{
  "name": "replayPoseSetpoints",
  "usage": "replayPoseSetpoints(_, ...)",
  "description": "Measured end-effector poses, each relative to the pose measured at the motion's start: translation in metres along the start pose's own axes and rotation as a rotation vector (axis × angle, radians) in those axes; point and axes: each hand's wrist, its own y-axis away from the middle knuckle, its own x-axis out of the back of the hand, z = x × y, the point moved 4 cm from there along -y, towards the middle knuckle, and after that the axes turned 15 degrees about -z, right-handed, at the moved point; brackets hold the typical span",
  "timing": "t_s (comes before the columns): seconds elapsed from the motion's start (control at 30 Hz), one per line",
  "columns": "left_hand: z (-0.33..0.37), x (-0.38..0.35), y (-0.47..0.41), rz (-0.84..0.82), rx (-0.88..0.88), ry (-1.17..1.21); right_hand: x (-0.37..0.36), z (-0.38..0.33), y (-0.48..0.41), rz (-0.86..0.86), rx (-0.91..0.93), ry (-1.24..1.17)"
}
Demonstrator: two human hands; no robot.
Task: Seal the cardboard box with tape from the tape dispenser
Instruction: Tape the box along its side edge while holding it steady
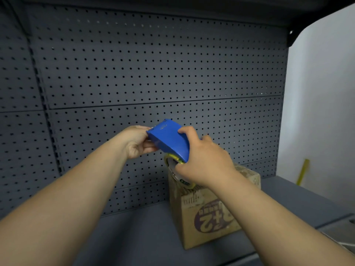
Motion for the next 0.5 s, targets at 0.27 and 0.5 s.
replayPoseSetpoints(0.27, -0.002, -0.018, 0.029, 0.041, -0.004, -0.037, 0.001, -0.015, 0.041, 0.020, -0.053, -0.093)
replayPoseSetpoints(0.5, -0.004, -0.030, 0.043, 0.075, -0.036, -0.051, 0.009, -0.018, 0.087, 0.009, -0.066, -0.050)
